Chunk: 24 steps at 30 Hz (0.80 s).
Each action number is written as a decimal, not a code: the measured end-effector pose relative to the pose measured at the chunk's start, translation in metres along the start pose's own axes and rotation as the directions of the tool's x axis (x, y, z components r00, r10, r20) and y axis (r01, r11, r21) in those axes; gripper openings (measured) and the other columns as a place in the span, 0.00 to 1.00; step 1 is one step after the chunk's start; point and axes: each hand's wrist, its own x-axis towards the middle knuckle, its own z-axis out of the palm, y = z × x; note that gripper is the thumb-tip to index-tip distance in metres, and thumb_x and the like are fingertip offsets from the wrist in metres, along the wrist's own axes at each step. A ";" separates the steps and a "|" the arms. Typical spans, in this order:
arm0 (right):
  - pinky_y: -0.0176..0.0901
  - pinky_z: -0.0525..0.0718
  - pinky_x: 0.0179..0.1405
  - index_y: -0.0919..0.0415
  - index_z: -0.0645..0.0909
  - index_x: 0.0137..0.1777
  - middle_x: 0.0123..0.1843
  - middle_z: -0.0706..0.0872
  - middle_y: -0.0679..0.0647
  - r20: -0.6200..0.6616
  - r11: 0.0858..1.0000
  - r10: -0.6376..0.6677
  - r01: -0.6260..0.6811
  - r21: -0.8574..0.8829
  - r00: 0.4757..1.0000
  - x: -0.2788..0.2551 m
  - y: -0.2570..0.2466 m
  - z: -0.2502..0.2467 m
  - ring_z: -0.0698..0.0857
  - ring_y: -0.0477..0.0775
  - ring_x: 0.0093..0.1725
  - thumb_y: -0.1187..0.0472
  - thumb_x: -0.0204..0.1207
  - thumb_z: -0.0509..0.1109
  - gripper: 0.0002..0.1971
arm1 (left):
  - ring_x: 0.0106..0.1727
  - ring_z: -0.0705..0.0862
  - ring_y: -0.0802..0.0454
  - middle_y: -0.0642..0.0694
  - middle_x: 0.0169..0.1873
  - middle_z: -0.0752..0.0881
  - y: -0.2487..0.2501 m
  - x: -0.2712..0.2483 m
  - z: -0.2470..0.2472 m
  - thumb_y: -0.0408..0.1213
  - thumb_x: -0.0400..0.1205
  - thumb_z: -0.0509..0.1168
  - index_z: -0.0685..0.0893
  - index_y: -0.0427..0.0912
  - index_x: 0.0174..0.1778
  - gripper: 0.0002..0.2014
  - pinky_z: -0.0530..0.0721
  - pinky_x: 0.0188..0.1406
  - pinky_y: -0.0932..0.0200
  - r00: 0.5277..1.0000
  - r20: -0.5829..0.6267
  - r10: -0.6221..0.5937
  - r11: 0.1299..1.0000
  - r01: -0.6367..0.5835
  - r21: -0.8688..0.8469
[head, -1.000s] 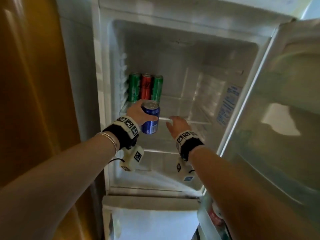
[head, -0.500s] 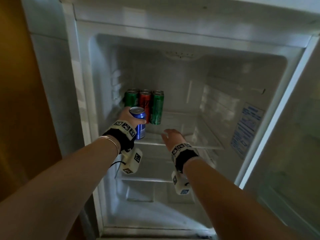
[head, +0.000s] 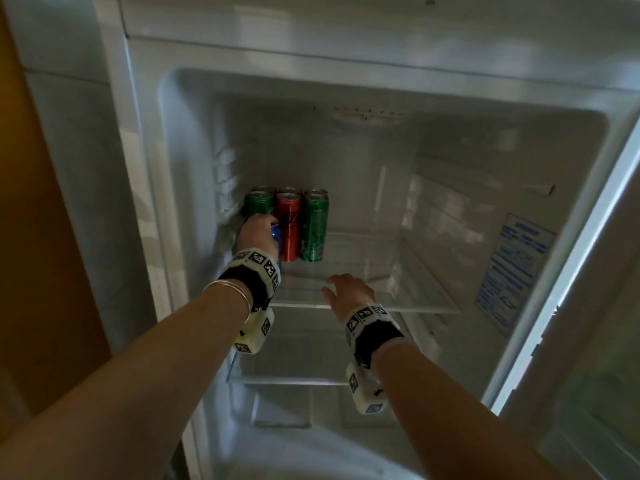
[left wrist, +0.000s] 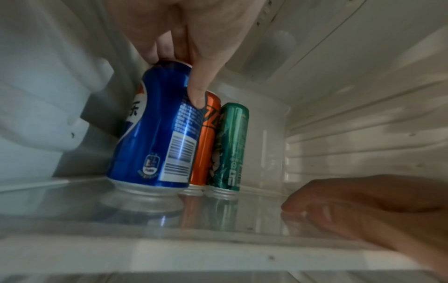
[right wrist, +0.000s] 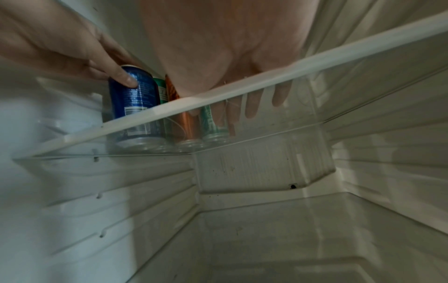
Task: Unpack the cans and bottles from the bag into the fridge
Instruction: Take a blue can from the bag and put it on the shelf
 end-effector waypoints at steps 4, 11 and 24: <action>0.50 0.72 0.71 0.51 0.68 0.77 0.75 0.73 0.52 -0.020 1.000 -0.014 0.014 -0.003 1.000 0.002 0.003 0.004 0.73 0.57 0.73 0.46 0.85 0.52 0.23 | 0.67 0.79 0.42 0.38 0.65 0.81 -0.004 0.010 0.001 0.25 0.80 0.61 0.80 0.37 0.66 0.17 0.75 0.57 0.57 1.000 0.003 0.026 1.000 -0.026 0.006; 0.50 0.71 0.71 0.51 0.68 0.77 0.75 0.74 0.52 -0.031 1.000 -0.020 0.020 -0.016 0.999 0.001 0.004 0.006 0.74 0.57 0.73 0.46 0.85 0.51 0.22 | 0.64 0.80 0.40 0.37 0.62 0.82 -0.010 0.011 0.005 0.25 0.81 0.60 0.81 0.36 0.62 0.15 0.76 0.62 0.55 1.000 -0.002 0.013 0.999 -0.013 -0.045; 0.55 0.71 0.72 0.54 0.68 0.77 0.75 0.74 0.56 0.045 1.000 0.021 -0.021 -0.009 0.999 -0.012 -0.005 -0.002 0.73 0.60 0.72 0.45 0.85 0.51 0.24 | 0.70 0.76 0.45 0.42 0.69 0.78 -0.007 -0.049 -0.014 0.31 0.80 0.64 0.77 0.42 0.70 0.20 0.70 0.70 0.59 0.995 0.056 0.085 0.995 -0.082 -0.065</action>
